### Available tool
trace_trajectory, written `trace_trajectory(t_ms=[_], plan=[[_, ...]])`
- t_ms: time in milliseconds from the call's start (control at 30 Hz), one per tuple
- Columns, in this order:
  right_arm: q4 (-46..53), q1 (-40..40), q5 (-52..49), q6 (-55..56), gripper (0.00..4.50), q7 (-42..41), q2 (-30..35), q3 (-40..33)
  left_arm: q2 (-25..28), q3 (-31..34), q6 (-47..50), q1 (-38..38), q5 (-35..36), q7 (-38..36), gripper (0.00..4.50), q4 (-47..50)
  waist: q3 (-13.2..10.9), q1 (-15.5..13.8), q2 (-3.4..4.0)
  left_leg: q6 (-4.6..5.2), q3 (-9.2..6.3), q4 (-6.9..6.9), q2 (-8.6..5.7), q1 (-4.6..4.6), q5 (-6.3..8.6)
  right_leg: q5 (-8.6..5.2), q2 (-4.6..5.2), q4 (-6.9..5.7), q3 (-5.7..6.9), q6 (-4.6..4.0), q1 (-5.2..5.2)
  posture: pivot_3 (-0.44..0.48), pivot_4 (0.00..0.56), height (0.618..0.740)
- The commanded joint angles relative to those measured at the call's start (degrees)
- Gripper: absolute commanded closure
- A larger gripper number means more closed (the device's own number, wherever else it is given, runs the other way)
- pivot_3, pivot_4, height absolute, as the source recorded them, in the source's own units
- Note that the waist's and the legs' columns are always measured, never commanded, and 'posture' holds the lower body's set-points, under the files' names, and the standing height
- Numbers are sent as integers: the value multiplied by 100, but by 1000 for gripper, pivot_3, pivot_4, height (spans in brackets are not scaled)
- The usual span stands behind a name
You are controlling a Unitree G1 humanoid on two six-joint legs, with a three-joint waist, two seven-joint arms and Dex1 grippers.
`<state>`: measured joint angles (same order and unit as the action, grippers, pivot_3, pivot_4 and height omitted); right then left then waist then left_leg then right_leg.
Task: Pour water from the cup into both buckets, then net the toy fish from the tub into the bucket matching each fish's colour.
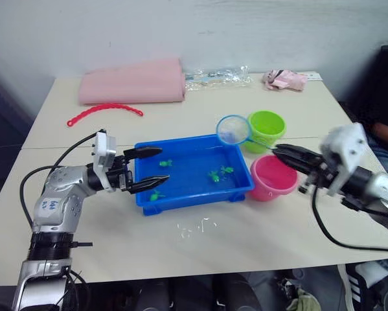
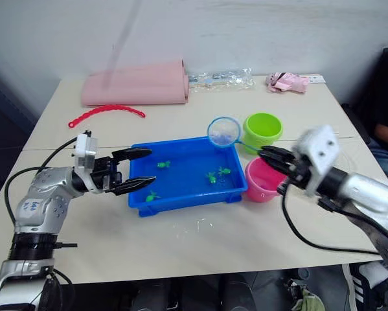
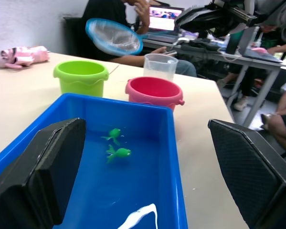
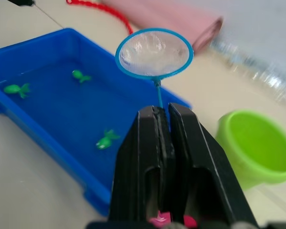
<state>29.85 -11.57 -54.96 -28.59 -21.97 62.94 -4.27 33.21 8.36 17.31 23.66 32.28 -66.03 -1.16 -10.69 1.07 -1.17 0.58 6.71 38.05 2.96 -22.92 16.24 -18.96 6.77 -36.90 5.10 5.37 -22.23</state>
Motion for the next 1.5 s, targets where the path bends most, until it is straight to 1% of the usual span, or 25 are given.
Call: trace_trajectory(t_ms=[33,100,200,433,667,767,900,1133,1367,1500], plan=[[211,-565,-913,-1397,4500,278,-172,363,120,179,90,-112,170,108,48,402,0,-16,1,-1,0,0,-2,-14,-1,0,-2,-3,1,0,-14,0,150,740],[100,-877,-1054,-2031,4500,563,-335,556,150,211,127,-160,191,144,48,465,0,-40,0,-2,4,0,-1,-25,-1,0,-3,-3,1,0,-25,0,150,740],[-96,-1235,-947,-2704,4500,833,-590,766,179,241,162,-204,215,184,48,531,0,-80,0,0,11,1,-5,-29,0,0,-5,-1,3,0,-29,0,150,740],[-278,-1557,-626,-3439,4500,969,-1055,780,228,286,163,-327,258,250,48,636,0,-97,1,5,16,3,-8,-30,3,1,-2,-2,7,2,-31,0,150,740],[-386,-1613,-444,-4002,4500,1148,-1387,570,231,287,165,-367,230,259,48,685,0,-96,1,6,19,2,-7,-30,3,1,-5,-2,14,2,-32,0,150,740],[-479,-1551,-590,-4289,4500,1344,-1626,262,221,269,160,-393,226,278,48,730,0,-96,1,6,19,2,-6,-30,4,1,-5,-2,19,2,-32,0,150,740],[-553,-1551,-533,-4632,4500,1573,-1831,-44,197,225,156,-394,212,289,48,751,0,-95,1,7,20,0,-7,-30,4,1,-5,-1,19,2,-33,0,150,740],[-675,-1669,-311,-5106,4500,1865,-2142,-292,189,167,159,-311,193,258,48,680,0,-91,1,8,21,0,-7,-31,4,1,-5,-1,19,2,-33,0,150,740],[-787,-1833,-598,-5760,4500,2108,-2893,-929,199,159,164,-273,196,226,48,657,0,-87,1,8,21,-3,-5,-32,5,1,-6,0,17,2,-35,0,150,740],[-640,-1817,15,-5511,4500,2054,-2751,-637,193,156,154,-267,194,222,48,653,0,-82,1,9,22,-4,-7,-33,6,1,-5,1,18,2,-36,0,150,740]])
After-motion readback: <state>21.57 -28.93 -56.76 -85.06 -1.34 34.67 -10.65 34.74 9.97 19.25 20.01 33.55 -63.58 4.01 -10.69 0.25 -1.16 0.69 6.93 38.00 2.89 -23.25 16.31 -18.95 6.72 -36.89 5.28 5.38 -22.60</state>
